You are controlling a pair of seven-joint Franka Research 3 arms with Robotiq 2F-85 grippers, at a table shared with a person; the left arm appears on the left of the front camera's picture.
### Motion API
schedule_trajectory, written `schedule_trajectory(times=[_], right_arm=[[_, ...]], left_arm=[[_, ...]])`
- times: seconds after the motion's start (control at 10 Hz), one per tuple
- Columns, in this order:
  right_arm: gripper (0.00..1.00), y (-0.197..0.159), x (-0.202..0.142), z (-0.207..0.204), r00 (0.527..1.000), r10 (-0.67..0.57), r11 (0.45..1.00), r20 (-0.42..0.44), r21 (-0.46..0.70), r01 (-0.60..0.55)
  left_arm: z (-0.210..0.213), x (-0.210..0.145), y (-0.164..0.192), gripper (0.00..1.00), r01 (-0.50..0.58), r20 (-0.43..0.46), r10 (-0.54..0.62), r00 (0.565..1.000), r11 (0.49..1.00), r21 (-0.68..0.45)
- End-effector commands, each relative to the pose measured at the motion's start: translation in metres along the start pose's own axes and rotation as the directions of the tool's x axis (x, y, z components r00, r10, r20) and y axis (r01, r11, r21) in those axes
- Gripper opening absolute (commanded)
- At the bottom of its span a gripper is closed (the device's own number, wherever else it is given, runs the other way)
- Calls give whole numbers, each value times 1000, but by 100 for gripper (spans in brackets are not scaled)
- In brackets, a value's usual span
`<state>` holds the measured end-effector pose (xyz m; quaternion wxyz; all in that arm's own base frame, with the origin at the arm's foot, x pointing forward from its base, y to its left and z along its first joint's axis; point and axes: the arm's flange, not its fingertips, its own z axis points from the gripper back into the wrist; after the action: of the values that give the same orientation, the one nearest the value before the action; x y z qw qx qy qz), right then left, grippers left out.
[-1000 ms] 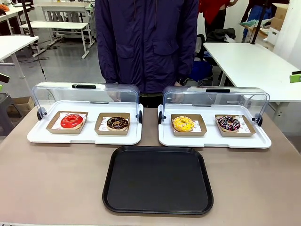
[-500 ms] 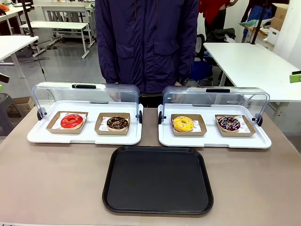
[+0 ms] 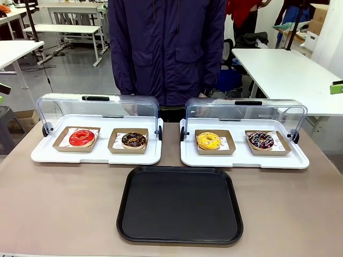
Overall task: Move the first donut from the left to the tray.
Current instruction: Pick up the Paper togo box containing the Donut indicated by the person and place it on the Handle tray.
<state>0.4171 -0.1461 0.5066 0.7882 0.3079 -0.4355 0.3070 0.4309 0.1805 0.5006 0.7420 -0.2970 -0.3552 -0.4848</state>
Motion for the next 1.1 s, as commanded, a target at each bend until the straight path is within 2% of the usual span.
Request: schedule_trajectory(times=[0.0,1.0], right_arm=[[100,-1,2,-1,1000,8,1000,24,4,-8],[100,-1,2,-1,1000,8,1000,24,4,-8]], left_arm=[[0,0,-1,100,6,10,-6,1000,1000,-3],[0,0,-1,100,6,10,-6,1000,1000,-3]])
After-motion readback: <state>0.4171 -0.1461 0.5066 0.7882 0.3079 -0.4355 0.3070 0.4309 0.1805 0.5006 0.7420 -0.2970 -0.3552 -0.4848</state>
